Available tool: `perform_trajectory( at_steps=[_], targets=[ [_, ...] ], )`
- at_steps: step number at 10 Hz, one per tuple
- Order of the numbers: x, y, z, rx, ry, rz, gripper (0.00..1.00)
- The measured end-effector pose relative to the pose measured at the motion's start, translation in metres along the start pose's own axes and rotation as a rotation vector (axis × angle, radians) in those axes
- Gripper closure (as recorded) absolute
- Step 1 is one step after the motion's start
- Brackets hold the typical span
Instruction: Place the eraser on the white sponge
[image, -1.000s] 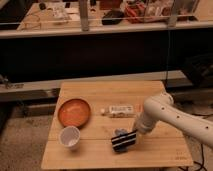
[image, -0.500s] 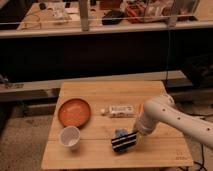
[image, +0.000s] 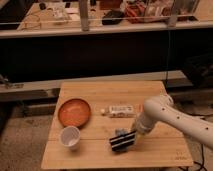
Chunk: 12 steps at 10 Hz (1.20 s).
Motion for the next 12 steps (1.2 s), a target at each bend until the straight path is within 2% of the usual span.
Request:
perform_trajectory(
  at_steps=[2, 4, 8, 12],
  targets=[
    [-0.003, -0.004, 0.005, -0.003, -0.007, -0.001, 0.33],
    [0.000, -0.006, 0.008, -0.001, -0.005, 0.003, 0.20],
    [0.006, -0.007, 0.006, 0.000, 0.005, 0.001, 0.20],
    [0.002, -0.004, -0.003, 0.005, 0.113, -0.036, 0.20]
  ],
)
